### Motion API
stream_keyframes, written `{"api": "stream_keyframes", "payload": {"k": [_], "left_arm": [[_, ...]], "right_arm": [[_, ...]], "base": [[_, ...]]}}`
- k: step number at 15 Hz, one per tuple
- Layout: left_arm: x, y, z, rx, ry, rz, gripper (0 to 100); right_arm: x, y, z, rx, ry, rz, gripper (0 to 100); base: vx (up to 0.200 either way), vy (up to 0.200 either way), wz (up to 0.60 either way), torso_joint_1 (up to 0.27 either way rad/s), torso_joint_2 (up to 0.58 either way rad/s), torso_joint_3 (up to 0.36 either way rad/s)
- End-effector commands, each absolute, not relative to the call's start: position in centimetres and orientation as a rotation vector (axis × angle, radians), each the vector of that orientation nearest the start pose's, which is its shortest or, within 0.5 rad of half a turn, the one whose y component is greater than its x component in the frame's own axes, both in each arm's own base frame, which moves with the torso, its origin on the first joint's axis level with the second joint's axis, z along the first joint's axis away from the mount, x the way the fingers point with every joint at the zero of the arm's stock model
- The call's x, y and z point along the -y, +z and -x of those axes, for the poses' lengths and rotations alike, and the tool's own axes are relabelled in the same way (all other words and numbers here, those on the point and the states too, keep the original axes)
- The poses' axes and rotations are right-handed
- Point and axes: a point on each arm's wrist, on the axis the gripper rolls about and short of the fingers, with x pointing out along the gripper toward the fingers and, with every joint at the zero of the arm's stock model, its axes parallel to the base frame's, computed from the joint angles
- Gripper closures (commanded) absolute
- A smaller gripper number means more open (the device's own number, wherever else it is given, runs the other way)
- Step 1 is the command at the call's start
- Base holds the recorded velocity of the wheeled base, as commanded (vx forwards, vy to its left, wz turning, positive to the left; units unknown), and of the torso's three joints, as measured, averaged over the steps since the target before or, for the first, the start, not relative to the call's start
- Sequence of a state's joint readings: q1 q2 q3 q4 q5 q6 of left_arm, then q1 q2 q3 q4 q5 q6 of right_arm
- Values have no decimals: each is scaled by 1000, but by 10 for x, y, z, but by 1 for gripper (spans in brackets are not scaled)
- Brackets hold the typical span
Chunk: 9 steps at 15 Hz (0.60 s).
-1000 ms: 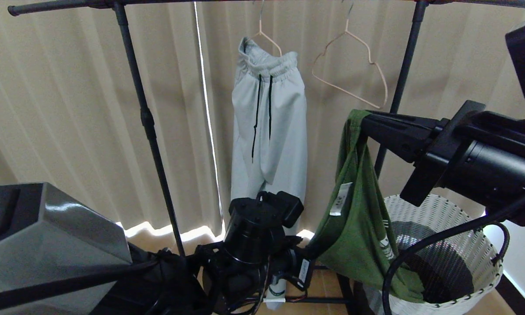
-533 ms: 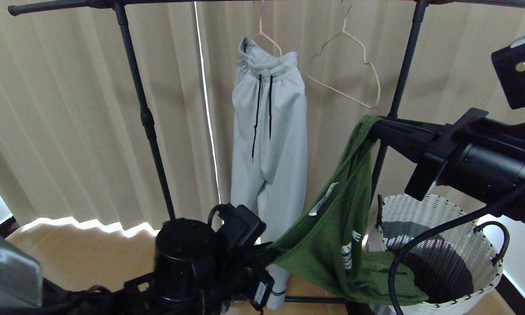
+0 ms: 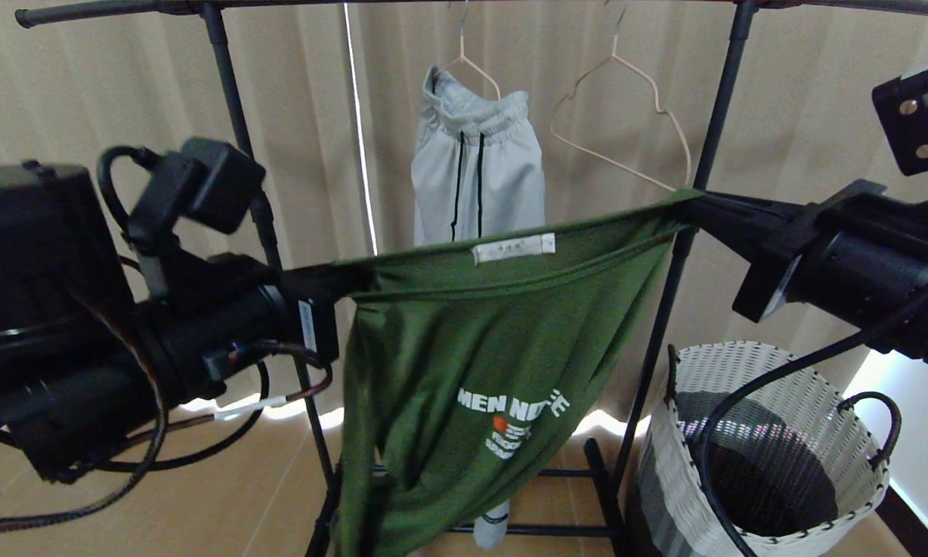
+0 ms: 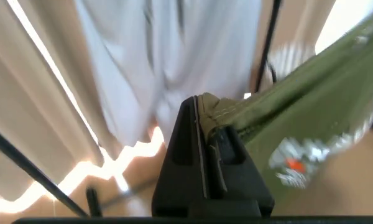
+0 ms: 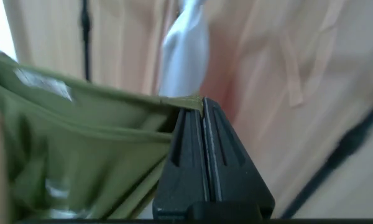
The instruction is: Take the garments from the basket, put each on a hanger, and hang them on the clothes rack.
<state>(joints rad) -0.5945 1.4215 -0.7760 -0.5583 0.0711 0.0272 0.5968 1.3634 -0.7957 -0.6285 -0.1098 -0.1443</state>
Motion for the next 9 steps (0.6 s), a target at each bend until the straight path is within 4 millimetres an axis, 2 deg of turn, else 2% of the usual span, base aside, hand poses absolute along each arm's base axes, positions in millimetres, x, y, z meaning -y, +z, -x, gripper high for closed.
{"api": "stream_keyframes", "payload": {"k": [1, 4, 7, 9], "left_arm": [[130, 283, -199, 11, -511, -22, 100], [139, 303, -210, 12, -509, -23, 100], [145, 336, -221, 0, -445, -36, 100], [147, 340, -221, -72, -397, -64, 100]], "right_arm": [[-119, 274, -195, 106, 443, 119, 100], [-109, 267, -200, 78, 390, 131, 100], [-107, 282, -204, 126, 368, 131, 100], [-107, 286, -205, 134, 371, 128, 100]], "base": [[0, 0, 0, 0, 0, 0], [0, 0, 0, 0, 0, 0], [0, 0, 0, 0, 0, 0], [0, 0, 0, 0, 0, 0]]}}
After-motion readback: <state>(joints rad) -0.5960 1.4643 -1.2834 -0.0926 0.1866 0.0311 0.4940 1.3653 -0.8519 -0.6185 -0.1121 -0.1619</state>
